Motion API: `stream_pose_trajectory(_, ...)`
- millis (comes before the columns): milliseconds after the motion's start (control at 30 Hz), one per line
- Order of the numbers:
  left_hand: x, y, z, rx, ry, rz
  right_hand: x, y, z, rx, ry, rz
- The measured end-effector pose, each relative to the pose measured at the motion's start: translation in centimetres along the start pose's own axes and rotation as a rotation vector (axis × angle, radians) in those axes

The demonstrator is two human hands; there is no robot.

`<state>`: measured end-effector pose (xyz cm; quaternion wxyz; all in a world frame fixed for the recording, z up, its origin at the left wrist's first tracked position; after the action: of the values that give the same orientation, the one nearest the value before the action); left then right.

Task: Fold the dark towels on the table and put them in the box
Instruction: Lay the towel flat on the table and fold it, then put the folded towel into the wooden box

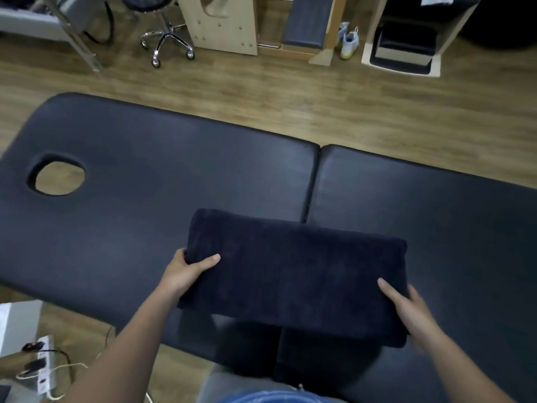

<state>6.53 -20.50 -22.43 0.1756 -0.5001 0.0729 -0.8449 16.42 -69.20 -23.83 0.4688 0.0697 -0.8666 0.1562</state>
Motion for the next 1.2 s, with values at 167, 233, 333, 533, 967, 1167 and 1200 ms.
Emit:
stream_pose_trajectory(167,-0.6,1.0,1.1,0.033,-0.030,-0.315,2.5,0.9,-0.1,0.022,0.132,-0.071)
stream_pose_trajectory(233,-0.4,1.7,1.5,-0.002,-0.037,-0.350,3.7,1.3,0.9,0.084,0.176,-0.044)
stream_pose_trajectory(333,0.3,2.5,2.3,-0.037,-0.018,-0.377,6.0,1.3,3.0,0.055,0.170,0.057)
stream_pose_trajectory(533,2.9,5.7,2.7,-0.152,0.076,-0.433,11.1,0.4,11.5,-0.130,0.194,0.174)
stream_pose_trajectory(967,18.9,23.5,-4.6,-0.618,0.365,-0.717,31.8,-1.4,36.7,-0.595,0.149,0.575)
stream_pose_trajectory(1167,29.0,31.1,-17.1,-0.909,0.422,-0.939,44.4,4.4,53.4,-0.858,0.208,0.803)
stream_pose_trajectory(1200,30.6,32.1,-19.2,-0.959,0.424,-0.972,46.2,5.2,55.6,-0.898,0.216,0.830)
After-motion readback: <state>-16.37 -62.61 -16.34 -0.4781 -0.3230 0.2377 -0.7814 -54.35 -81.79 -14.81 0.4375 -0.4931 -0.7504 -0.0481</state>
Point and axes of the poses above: each hand's wrist, its own x-axis away from the middle knuckle, its own y-axis out of the palm, z = x × y, the point moved 9 cm from there along -x, towards the middle knuckle, and after that the axes turned 8 degrees about -z, right-handed, at the moved point
